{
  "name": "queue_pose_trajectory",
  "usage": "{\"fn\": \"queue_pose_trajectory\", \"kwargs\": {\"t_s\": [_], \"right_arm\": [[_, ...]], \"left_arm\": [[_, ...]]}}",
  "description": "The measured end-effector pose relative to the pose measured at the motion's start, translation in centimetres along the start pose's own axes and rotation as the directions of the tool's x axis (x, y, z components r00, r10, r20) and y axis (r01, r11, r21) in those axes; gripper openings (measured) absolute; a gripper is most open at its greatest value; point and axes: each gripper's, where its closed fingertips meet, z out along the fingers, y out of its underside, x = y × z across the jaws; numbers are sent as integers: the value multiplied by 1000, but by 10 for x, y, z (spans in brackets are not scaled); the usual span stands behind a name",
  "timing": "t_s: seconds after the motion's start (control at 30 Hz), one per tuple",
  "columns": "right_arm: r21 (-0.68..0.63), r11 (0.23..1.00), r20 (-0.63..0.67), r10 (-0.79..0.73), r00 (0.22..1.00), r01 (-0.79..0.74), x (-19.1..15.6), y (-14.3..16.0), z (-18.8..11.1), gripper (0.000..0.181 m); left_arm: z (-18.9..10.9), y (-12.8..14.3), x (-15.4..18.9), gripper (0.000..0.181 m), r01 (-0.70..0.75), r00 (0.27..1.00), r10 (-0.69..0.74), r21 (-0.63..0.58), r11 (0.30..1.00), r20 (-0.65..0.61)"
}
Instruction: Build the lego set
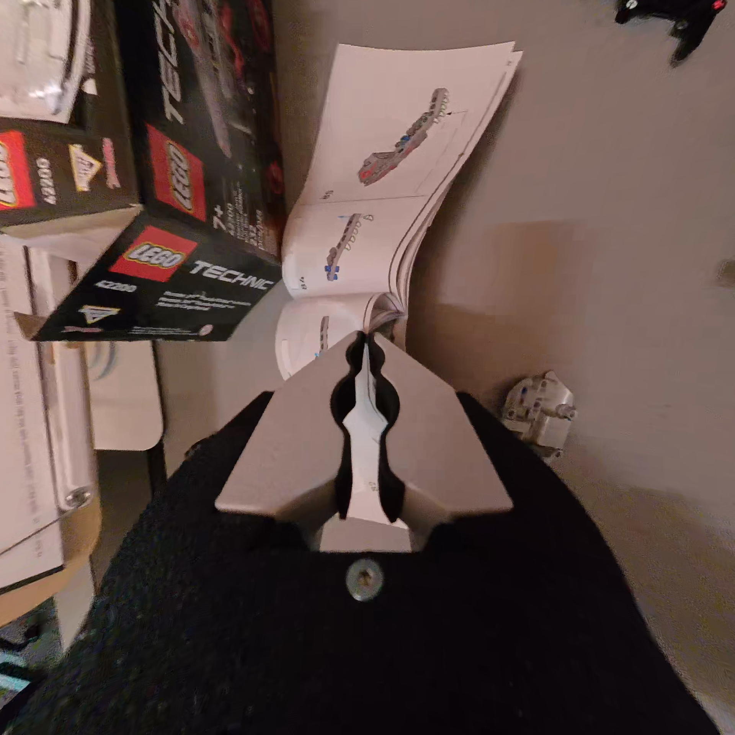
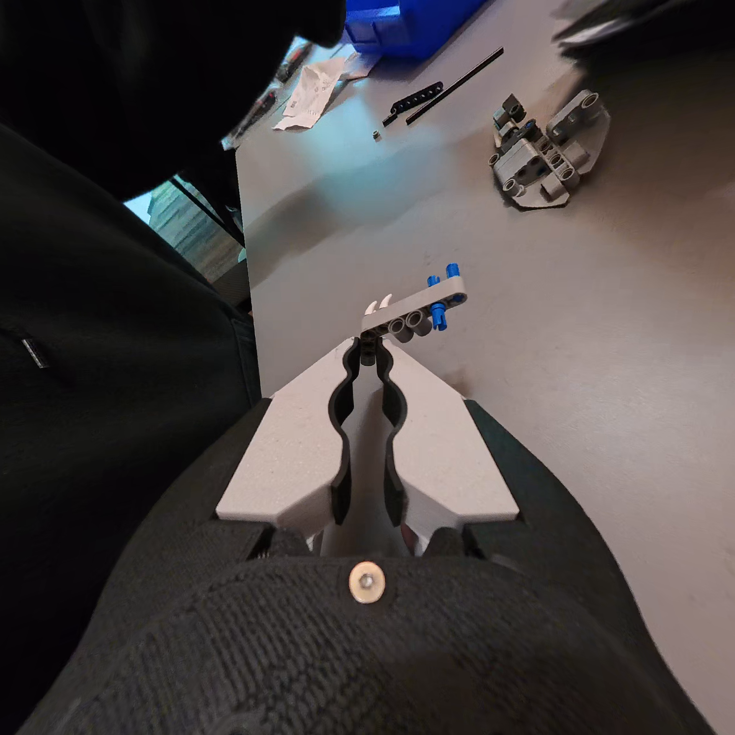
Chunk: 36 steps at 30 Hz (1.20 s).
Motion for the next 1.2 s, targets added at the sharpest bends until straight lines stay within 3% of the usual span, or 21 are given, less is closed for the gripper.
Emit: {"fn": "queue_pose_trajectory", "kwargs": {"t_s": [0.13, 0.27, 0.33, 0.37, 0.47, 0.53, 0.57, 0.67, 0.7, 0.73, 0.83, 0.87, 0.9, 0.93, 0.97, 1.03, 1.1, 1.2], "right_arm": [[11, 1000, 8, 5, 1000, -5, 0, -1, -1, 6], [10, 1000, 14, 9, 1000, -10, -1, -1, -1, 6], [7, 1000, 12, 3, 1000, -3, -1, -1, -1, 6], [4, 1000, 11, 1, 1000, -1, -1, 0, 0, 6], [-2, 1000, 5, -6, 1000, 6, -1, 1, 0, 6], [-4, 1000, -6, -14, 1000, 14, -1, 1, 1, 6], [-6, 1000, -5, -17, 1000, 17, -1, 1, 1, 6], [-26, 1000, 10, -6, 1000, 6, -2, 4, 3, 6], [-38, 999, 17, 3, 1000, -2, -2, 5, 4, 6], [-51, 999, 23, 9, 1000, -8, -2, 6, 5, 6], [-85, 996, 23, 4, 1000, -2, 0, 9, 10, 6], [-96, 995, 22, 4, 1000, -2, 1, 10, 11, 6], [-106, 994, 23, 6, 1000, -3, 1, 11, 12, 6], [-115, 993, 23, 9, 1000, -6, 2, 11, 13, 6], [-120, 993, 20, 10, 1000, -8, 3, 12, 14, 6], [-124, 992, 16, 11, 1000, -9, 3, 13, 14, 6], [-121, 993, 8, 11, 1000, -10, 4, 12, 14, 6], [-121, 992, -5, 18, 1000, -18, 6, 12, 14, 6]], "left_arm": [[-13, -8, -11, 0, -15, 998, 15, 2, 1000, 59], [2, 0, 9, 0, -15, 1000, 15, -22, 1000, 16], [17, 12, 30, 2, 1, 1000, -2, -36, 999, -28], [21, 19, 39, 12, 28, 999, -29, -34, 999, -36], [4, 43, 46, 14, 158, 987, -159, 60, 986, 9], [-27, 86, 28, 24, 276, 943, -282, 58, 959, 175], [-47, 118, 16, 31, 355, 886, -347, 30, 934, 307], [-121, 228, -6, 54, 602, 576, -447, 15, 798, 685], [-134, 254, -1, 56, 653, 501, -478, 47, 756, 722], [-136, 273, 9, 62, 696, 469, -527, 71, 715, 708], [-117, 323, 45, 78, 809, 436, -630, 26, 587, 643], [-110, 334, 51, 82, 814, 441, -633, 14, 581, 636], [-102, 333, 54, 72, 799, 466, -655, 37, 601, 595], [-96, 327, 58, 39, 784, 487, -687, 76, 616, 540], [-96, 330, 61, 20, 784, 490, -683, 69, 617, 542], [-112, 351, 61, 12, 760, 502, -580, -6, 650, 641], [-121, 362, 68, 9, 781, 492, -601, -14, 624, 630], [-123, 349, 70, 14, 745, 511, -621, 54, 664, 594]]}}
